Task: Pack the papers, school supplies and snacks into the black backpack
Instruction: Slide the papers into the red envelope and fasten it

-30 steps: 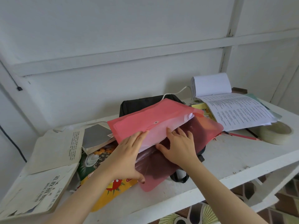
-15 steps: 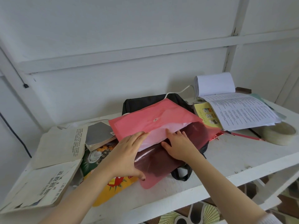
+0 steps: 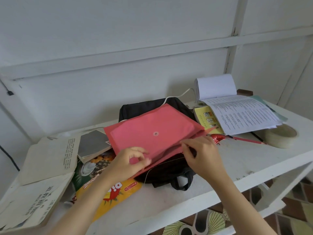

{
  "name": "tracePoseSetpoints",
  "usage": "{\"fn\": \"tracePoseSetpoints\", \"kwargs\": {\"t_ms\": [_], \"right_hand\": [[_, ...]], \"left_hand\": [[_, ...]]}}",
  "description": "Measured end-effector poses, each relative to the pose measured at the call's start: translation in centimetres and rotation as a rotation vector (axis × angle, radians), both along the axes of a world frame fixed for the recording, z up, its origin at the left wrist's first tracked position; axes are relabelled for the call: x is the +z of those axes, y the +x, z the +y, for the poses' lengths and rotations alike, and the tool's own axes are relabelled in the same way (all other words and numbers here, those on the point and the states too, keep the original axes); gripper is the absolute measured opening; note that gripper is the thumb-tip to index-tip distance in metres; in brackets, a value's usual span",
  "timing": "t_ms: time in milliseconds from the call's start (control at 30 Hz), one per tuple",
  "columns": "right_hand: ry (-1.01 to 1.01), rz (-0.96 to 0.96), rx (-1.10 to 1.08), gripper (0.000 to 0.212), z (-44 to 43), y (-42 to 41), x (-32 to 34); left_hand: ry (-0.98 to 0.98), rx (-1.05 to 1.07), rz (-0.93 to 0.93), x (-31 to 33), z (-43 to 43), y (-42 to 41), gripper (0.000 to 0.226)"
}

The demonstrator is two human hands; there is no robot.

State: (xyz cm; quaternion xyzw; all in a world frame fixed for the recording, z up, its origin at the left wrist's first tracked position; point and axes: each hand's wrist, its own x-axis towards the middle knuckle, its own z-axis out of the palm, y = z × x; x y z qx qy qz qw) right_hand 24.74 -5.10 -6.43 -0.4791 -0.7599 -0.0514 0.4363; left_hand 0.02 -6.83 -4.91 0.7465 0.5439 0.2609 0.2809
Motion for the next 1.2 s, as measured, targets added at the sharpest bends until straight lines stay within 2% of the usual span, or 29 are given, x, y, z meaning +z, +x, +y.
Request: {"fn": "tracePoseSetpoints", "kwargs": {"t_ms": [67,133,167,233,267,333,400,533,767,900,1067,1200], "right_hand": [[0.034,0.072,-0.004,0.016,0.0,1.4,0.5],[0.028,0.126,-0.009,0.02,0.3,2.8,1.1],[0.023,0.147,-0.022,0.021,0.7,3.6,1.3],[0.003,0.17,-0.061,0.022,1.7,5.4,1.7],[-0.011,0.175,-0.085,0.022,2.3,6.3,1.9],[-0.072,0.167,-0.159,0.023,3.8,8.3,2.1],[-0.168,0.147,-0.254,0.028,5.6,10.5,2.3],[-0.348,0.114,-0.354,0.037,9.0,15.2,2.8],[-0.588,-0.02,-0.564,0.052,14.7,22.8,3.5],[-0.766,0.07,-0.505,0.052,16.8,25.3,4.0],[-0.752,0.225,-0.423,0.057,18.4,27.7,4.0],[-0.781,0.288,-0.307,0.058,19.6,29.2,3.9]], "left_hand": [[0.019,0.045,-0.166,0.7,0.5,0.8,0.049],[0.107,0.12,-0.322,1.7,1.4,1.7,0.051],[0.162,0.155,-0.353,2.5,1.9,2.4,0.042],[0.246,0.195,-0.35,4.2,2.9,3.8,0.012],[0.278,0.198,-0.335,5.1,3.5,4.6,0.006],[0.347,0.184,-0.335,6.6,4.7,6.5,0.023],[0.372,0.166,-0.375,7.5,5.9,8.9,0.025],[0.279,0.121,-0.339,7.0,8.7,14.5,0.02],[-0.105,0.132,-0.214,3.0,14.5,22.9,0.034],[-0.203,0.186,-0.2,2.0,16.9,26.2,0.036],[-0.206,0.244,-0.297,1.9,19.2,28.9,0.038],[-0.115,0.249,-0.402,1.4,19.8,30.0,0.061]]}}
